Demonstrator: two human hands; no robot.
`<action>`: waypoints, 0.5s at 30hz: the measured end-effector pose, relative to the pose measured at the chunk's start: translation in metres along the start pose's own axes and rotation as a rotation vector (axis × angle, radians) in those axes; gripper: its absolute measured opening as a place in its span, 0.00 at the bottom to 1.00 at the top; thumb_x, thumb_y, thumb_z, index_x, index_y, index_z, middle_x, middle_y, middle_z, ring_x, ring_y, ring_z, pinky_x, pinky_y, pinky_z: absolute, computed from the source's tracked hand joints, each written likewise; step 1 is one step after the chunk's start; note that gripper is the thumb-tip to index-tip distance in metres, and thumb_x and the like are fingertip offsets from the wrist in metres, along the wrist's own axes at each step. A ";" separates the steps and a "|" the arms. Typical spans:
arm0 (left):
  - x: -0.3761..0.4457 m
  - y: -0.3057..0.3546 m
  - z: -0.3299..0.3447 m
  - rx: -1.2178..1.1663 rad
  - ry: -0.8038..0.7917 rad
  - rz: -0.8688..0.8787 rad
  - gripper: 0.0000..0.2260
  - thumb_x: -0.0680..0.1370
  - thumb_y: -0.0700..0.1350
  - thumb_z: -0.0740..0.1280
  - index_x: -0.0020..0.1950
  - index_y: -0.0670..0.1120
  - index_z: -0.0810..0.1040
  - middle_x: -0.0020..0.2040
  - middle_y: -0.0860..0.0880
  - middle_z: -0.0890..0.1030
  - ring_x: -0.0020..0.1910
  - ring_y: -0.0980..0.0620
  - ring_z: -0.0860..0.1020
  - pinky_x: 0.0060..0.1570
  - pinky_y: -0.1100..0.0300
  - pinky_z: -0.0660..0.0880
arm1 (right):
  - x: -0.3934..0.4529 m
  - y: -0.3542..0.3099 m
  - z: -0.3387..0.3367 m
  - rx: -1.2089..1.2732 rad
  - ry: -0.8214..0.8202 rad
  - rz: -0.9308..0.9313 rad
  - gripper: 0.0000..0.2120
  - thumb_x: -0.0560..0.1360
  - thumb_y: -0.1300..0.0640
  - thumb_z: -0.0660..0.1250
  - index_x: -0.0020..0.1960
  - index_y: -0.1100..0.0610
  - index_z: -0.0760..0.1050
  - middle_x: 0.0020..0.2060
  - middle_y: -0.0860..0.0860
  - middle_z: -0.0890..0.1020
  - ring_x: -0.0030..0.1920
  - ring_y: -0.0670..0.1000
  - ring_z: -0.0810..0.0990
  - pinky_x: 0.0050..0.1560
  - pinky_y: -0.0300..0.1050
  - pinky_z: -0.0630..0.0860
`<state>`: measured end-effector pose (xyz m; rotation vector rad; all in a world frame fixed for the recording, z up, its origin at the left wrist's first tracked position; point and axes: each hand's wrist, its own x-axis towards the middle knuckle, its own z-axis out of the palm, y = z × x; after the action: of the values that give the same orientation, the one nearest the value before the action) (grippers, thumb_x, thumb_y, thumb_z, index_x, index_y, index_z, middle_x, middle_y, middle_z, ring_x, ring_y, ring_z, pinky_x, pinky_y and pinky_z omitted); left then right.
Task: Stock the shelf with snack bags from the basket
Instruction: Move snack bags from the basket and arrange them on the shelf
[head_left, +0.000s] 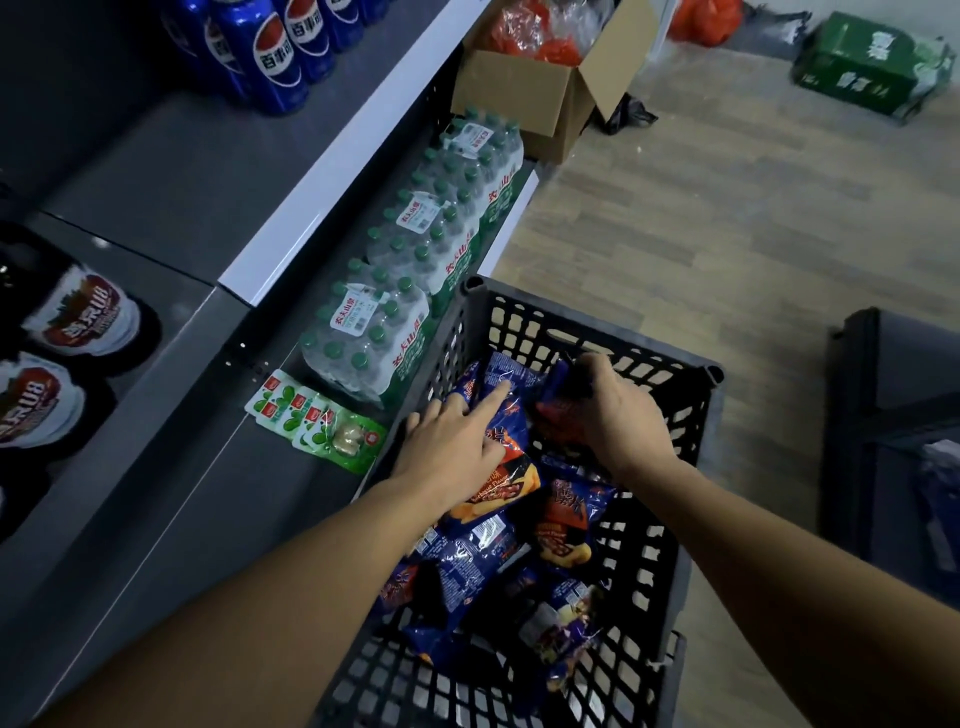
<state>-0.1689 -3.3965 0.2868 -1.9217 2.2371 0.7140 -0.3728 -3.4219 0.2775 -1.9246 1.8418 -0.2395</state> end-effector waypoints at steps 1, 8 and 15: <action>-0.003 0.002 -0.006 0.005 -0.002 0.007 0.31 0.80 0.49 0.55 0.78 0.61 0.44 0.60 0.47 0.72 0.60 0.46 0.69 0.65 0.47 0.66 | 0.000 -0.003 -0.009 -0.083 -0.005 -0.033 0.26 0.77 0.52 0.68 0.71 0.53 0.63 0.59 0.55 0.80 0.54 0.59 0.79 0.53 0.57 0.76; -0.041 0.022 -0.090 -0.006 0.029 0.104 0.29 0.80 0.50 0.55 0.78 0.64 0.46 0.53 0.51 0.70 0.58 0.49 0.70 0.63 0.49 0.67 | -0.022 -0.042 -0.104 -0.275 -0.031 -0.099 0.17 0.80 0.52 0.58 0.69 0.42 0.65 0.62 0.50 0.77 0.63 0.56 0.73 0.59 0.60 0.65; -0.119 0.042 -0.206 -0.012 0.121 0.137 0.27 0.81 0.51 0.56 0.77 0.66 0.50 0.60 0.48 0.72 0.63 0.47 0.69 0.64 0.46 0.67 | -0.071 -0.119 -0.212 -0.194 -0.011 -0.223 0.19 0.77 0.47 0.66 0.66 0.44 0.66 0.62 0.48 0.77 0.62 0.57 0.74 0.55 0.59 0.68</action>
<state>-0.1408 -3.3698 0.5251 -1.8796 2.4617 0.6448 -0.3641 -3.3971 0.5296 -2.2621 1.6964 -0.1242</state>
